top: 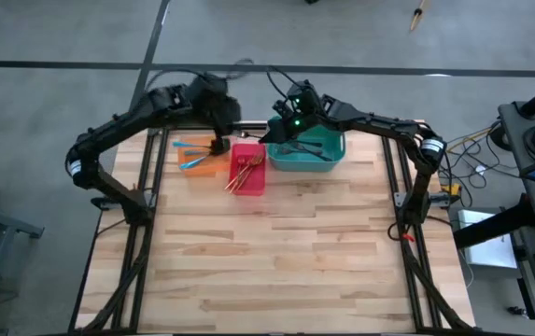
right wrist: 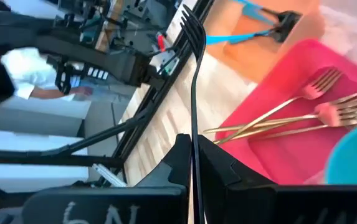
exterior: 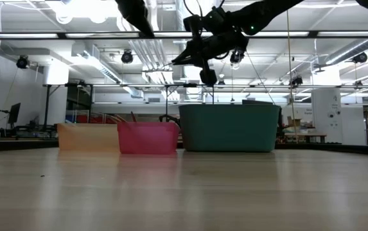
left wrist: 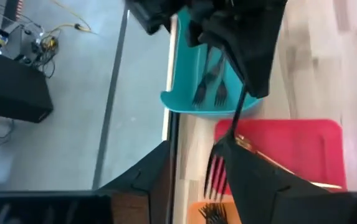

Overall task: Sort silverware by color (type)
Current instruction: Put the black fork into the green bin

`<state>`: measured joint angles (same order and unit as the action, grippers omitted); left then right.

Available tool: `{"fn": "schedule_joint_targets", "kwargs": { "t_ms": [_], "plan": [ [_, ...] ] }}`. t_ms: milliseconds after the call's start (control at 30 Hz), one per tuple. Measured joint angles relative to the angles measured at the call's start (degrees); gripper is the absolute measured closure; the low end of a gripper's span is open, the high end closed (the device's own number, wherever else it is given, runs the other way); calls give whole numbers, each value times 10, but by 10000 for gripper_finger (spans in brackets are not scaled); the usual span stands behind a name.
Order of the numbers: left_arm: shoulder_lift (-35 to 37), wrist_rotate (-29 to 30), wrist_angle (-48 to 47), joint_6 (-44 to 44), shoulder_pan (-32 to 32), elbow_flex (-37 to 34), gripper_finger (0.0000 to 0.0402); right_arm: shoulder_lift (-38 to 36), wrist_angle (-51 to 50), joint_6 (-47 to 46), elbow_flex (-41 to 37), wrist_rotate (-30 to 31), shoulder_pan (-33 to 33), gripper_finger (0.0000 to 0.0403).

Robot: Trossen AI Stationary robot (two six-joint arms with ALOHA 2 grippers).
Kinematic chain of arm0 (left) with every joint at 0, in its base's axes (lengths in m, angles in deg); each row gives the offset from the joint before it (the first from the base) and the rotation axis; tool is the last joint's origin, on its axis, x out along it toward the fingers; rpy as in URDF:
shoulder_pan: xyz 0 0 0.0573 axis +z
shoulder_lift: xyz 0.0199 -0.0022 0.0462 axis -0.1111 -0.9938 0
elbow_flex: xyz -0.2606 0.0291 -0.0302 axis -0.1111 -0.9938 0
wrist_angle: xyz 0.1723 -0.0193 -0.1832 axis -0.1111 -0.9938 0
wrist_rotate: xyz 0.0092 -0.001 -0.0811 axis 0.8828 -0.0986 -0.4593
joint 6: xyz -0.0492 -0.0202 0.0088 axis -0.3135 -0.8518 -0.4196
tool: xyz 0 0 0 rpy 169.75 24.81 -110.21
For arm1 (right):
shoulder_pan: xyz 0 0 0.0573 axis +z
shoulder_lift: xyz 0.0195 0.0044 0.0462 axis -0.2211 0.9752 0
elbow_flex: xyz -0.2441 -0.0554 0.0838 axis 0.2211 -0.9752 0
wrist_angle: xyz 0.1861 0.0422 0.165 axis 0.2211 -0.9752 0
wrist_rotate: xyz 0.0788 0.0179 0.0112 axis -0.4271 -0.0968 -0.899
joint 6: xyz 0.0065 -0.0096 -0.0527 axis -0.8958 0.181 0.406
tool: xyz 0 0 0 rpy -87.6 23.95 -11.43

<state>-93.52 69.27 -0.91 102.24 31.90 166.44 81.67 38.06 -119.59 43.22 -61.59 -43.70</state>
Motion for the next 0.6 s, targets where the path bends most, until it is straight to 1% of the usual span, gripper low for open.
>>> {"fn": "schedule_joint_targets", "kwargs": {
  "t_ms": [67,133,233,267,433,600],
  "plan": [
    [12,-34,4,-1,24,0,267,0,0,-1,0,0,-10,394],
    [23,-84,11,-17,50,0,264,0,-6,-6,2,-2,-22,394],
    [44,-136,27,-42,85,0,263,2,-45,2,26,-8,-40,394],
    [50,-144,29,-45,95,0,263,3,-57,11,35,-9,-45,394],
    [70,-145,43,-46,127,0,263,23,-152,48,96,-9,-74,394],
    [86,-145,55,-46,145,0,263,62,-314,121,197,-9,-98,394]
  ]
}}
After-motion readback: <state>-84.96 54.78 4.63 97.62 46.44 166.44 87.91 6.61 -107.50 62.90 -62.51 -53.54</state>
